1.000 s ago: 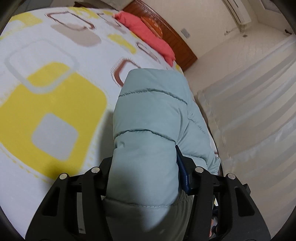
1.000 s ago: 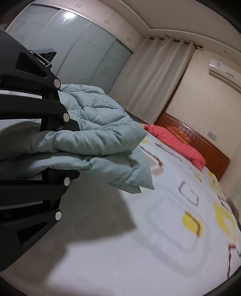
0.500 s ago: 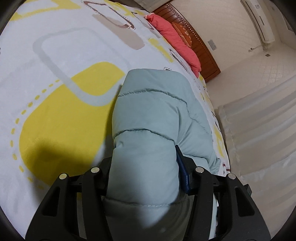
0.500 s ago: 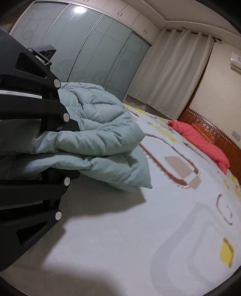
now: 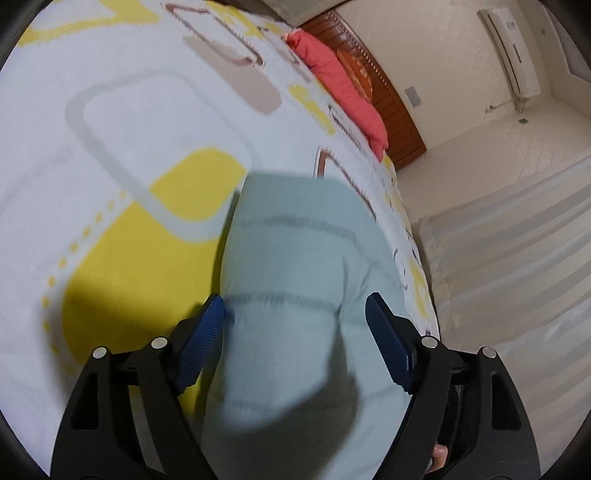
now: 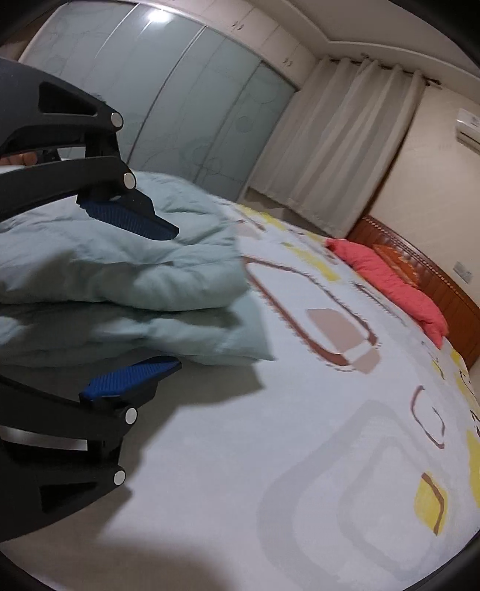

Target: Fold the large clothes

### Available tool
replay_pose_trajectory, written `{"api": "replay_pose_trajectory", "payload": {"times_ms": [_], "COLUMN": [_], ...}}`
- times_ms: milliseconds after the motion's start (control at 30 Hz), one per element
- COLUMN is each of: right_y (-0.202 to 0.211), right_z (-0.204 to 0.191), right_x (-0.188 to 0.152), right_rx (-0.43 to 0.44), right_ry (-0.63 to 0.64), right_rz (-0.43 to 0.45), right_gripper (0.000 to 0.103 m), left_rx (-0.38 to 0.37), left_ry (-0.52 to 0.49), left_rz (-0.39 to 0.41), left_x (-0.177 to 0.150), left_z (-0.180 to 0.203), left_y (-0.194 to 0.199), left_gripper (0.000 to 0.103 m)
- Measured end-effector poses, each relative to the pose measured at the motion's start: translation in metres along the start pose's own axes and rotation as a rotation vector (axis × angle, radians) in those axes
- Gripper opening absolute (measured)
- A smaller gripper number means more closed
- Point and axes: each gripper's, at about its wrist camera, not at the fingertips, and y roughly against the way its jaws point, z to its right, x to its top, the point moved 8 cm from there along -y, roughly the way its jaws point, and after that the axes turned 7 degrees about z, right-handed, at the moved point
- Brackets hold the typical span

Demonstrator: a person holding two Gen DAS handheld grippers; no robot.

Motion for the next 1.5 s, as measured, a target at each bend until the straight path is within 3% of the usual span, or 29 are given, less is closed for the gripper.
{"api": "replay_pose_trajectory", "payload": {"times_ms": [67, 133, 200, 300, 433, 533, 600, 633, 767, 867, 967, 1067, 1133, 1167, 1200, 1267, 1400, 1500], "right_y": [-0.006, -0.016, -0.028, -0.04, -0.044, -0.029, -0.017, -0.01, 0.022, 0.038, 0.039, 0.035, 0.042, 0.045, 0.051, 0.066, 0.092, 0.108], "right_z": [0.003, 0.007, 0.012, 0.02, 0.023, 0.02, 0.018, 0.018, 0.016, 0.013, 0.012, 0.013, 0.011, 0.009, 0.007, 0.004, -0.001, -0.005], "right_x": [0.01, 0.014, 0.014, 0.01, 0.008, 0.005, 0.002, 0.0, -0.021, -0.043, -0.057, -0.06, -0.058, -0.058, -0.059, -0.063, -0.078, -0.089], "right_rx": [-0.003, -0.013, -0.035, -0.065, -0.075, -0.065, -0.066, -0.065, -0.035, -0.017, -0.016, -0.039, -0.047, -0.048, -0.054, -0.067, -0.076, -0.109], "right_ry": [-0.031, -0.045, -0.048, -0.049, -0.043, -0.04, -0.044, -0.051, -0.073, -0.08, -0.084, -0.086, -0.094, -0.091, -0.082, -0.069, -0.05, -0.001], "right_rz": [0.004, -0.017, -0.049, -0.089, -0.108, -0.105, -0.1, -0.09, -0.098, -0.118, -0.148, -0.151, -0.135, -0.13, -0.127, -0.114, -0.103, -0.09], "right_gripper": [0.065, 0.062, 0.031, 0.024, 0.024, 0.033, 0.061, 0.065, 0.065, 0.065, 0.041, 0.041, 0.041, 0.043, 0.048, 0.056, 0.056, 0.056], "left_rx": [0.017, 0.047, 0.085, 0.122, 0.131, 0.104, 0.097, 0.084, 0.068, 0.062, 0.048, 0.09, 0.128, 0.151, 0.169, 0.182, 0.206, 0.239], "left_ry": [0.005, 0.004, -0.008, -0.041, -0.075, -0.048, -0.008, 0.01, 0.04, 0.059, 0.01, -0.039, -0.074, -0.092, -0.11, -0.139, -0.159, -0.227], "left_rz": [-0.006, -0.017, -0.039, -0.062, -0.069, -0.07, -0.073, -0.071, -0.047, -0.04, -0.042, -0.024, -0.014, -0.006, 0.005, 0.027, 0.024, 0.042], "left_x": [0.008, 0.01, 0.01, 0.008, 0.005, 0.003, 0.0, -0.004, -0.022, -0.039, -0.051, -0.05, -0.049, -0.049, -0.049, -0.05, -0.06, -0.068], "left_z": [0.001, 0.001, -0.004, -0.006, -0.005, -0.009, -0.013, -0.015, -0.018, -0.02, -0.015, -0.01, -0.007, -0.006, -0.006, -0.006, -0.007, -0.002], "left_y": [-0.01, -0.022, -0.033, -0.044, -0.045, -0.033, -0.024, -0.017, 0.011, 0.028, 0.028, 0.028, 0.033, 0.037, 0.042, 0.052, 0.067, 0.078], "left_gripper": [0.078, 0.069, 0.058, 0.052, 0.051, 0.059, 0.069, 0.07, 0.078, 0.078, 0.049, 0.049, 0.054, 0.068, 0.074, 0.076, 0.076, 0.077]}}
